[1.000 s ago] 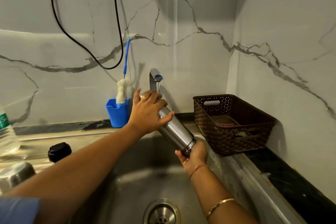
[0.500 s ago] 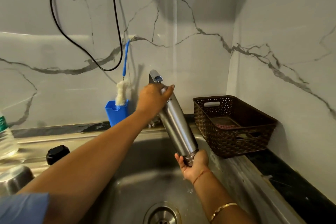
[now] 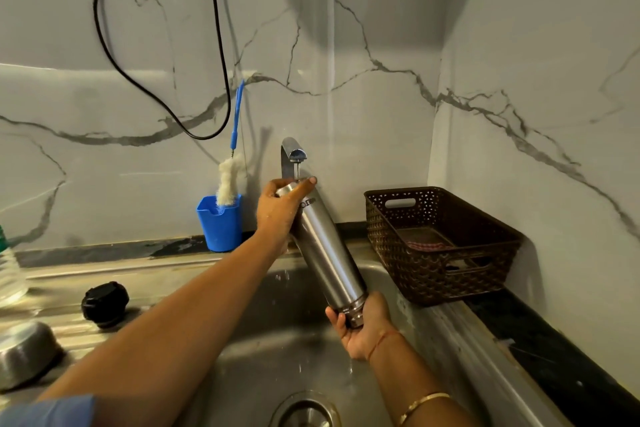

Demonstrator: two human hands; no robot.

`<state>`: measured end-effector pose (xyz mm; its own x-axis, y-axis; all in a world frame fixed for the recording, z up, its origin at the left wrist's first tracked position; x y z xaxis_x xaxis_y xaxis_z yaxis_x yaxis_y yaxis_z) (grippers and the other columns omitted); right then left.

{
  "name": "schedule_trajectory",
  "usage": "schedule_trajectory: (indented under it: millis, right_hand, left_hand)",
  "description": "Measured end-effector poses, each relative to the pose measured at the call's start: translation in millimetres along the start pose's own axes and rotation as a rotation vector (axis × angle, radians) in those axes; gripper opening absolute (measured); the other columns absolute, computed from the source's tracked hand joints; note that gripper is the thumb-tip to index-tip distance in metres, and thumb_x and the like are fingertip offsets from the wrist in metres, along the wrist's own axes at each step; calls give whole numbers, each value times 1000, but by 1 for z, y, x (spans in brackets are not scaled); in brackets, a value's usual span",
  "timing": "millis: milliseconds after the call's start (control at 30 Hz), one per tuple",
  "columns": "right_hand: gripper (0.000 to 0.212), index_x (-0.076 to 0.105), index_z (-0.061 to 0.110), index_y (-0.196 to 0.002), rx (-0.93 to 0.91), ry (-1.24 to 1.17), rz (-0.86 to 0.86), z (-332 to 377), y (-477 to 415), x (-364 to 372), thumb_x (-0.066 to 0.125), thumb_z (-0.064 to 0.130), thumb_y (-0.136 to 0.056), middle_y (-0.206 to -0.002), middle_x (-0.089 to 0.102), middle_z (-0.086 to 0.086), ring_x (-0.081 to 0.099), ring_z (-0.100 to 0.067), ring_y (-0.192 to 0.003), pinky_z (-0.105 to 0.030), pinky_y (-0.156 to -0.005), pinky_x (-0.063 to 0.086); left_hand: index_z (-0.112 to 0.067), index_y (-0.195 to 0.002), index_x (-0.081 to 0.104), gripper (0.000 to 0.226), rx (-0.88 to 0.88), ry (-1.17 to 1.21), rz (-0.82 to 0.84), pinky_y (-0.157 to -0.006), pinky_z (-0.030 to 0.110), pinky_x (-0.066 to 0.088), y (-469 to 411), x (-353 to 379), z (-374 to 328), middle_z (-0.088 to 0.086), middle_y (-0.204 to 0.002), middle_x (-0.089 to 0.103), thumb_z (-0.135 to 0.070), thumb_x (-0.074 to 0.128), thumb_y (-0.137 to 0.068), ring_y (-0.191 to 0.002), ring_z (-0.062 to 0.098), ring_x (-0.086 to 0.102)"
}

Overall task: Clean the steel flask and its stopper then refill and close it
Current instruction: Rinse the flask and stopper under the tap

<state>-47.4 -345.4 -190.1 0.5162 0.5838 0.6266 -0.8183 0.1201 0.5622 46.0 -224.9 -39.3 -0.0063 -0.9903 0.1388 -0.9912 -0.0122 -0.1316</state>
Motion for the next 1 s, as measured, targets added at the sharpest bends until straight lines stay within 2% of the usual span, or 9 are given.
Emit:
schedule_trajectory:
  millis: [167, 300, 433, 600, 700, 767, 833, 900, 1000]
  right_hand:
    - [43, 56, -2, -89, 38, 0, 12, -7, -4, -4, 31, 33, -94, -58, 64, -19, 60, -26, -36, -15, -30, 41]
    - [41, 53, -1, -90, -7, -58, -26, -6, -11, -6, 30, 32, -95, -77, 58, -21, 59, -26, -33, -14, -30, 40]
    - [40, 52, 0, -90, -24, -85, -44, -3, -12, -10, 30, 33, -95, -79, 53, -20, 58, -26, -32, -12, -29, 39]
    - [37, 49, 2, -110, -49, -101, -58, -3, -15, -13, 32, 31, -94, -84, 53, -21, 58, -27, -33, -16, -30, 42]
    - [37, 50, 4, -114, -73, -42, -70, -1, -13, -13, 30, 26, -94, -85, 53, -20, 61, -30, -38, -15, -31, 42]
    - [35, 51, 4, -112, -84, -17, -69, 1, -11, -11, 31, 27, -93, -85, 54, -19, 61, -32, -52, -14, -31, 41]
    - [33, 53, 4, -105, -85, 8, -73, 2, -9, -8, 32, 27, -93, -85, 55, -18, 61, -30, -54, -14, -32, 41]
    - [34, 55, 3, -94, -73, 42, -64, 1, -7, -5, 32, 29, -94, -83, 56, -16, 61, -27, -40, -13, -31, 40]
    - [39, 54, 2, -85, -46, 87, -46, -2, -6, -3, 32, 33, -95, -80, 55, -17, 59, -25, -33, -11, -29, 36]
  left_hand:
    - [-21, -115, 60, 43, 117, -427, 183, -86, 39, 53, -2, 5, -23, 5, -111, 62, -46, 68, -82, -96, 22, 60]
    - [-20, -126, 60, 42, 386, -879, 211, -94, 35, 48, 6, 20, -41, 9, -121, 63, -46, 46, -96, -108, 25, 59]
    - [-22, -131, 58, 38, 549, -886, 180, -93, 27, 44, 14, 29, -42, 7, -125, 63, -38, 44, -99, -112, 21, 60]
    - [-20, -120, 66, 34, 611, -672, 146, -87, 18, 49, 22, 27, -36, 1, -109, 71, -34, 64, -89, -91, 8, 64]
    - [-16, -107, 72, 33, 515, -465, 74, -80, 17, 52, 19, 17, -27, -3, -99, 71, -35, 74, -80, -87, 6, 63]
    - [-16, -99, 72, 33, 329, -392, 9, -74, 21, 53, 9, 8, -19, -3, -91, 69, -41, 75, -77, -84, 10, 63]
    - [-17, -94, 67, 37, 87, -289, 29, -77, 31, 53, -1, -2, -7, 0, -89, 66, -45, 77, -73, -87, 17, 61]
    - [-14, -102, 60, 47, -68, -225, 102, -84, 39, 53, -8, -10, 0, 5, -97, 62, -45, 78, -72, -91, 23, 59]
    - [-14, -120, 52, 58, -195, -338, 241, -88, 44, 52, -15, -20, 3, 12, -110, 59, -47, 73, -75, -101, 30, 58]
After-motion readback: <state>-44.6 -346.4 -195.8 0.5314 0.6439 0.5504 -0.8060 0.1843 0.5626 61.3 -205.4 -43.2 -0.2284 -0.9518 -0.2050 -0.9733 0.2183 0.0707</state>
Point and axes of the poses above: each hand's wrist, its own y-axis away from the middle knuckle, its own x-axis out of the palm, z = x × y, the point moved 5 cm from there along -y, towards the middle knuckle
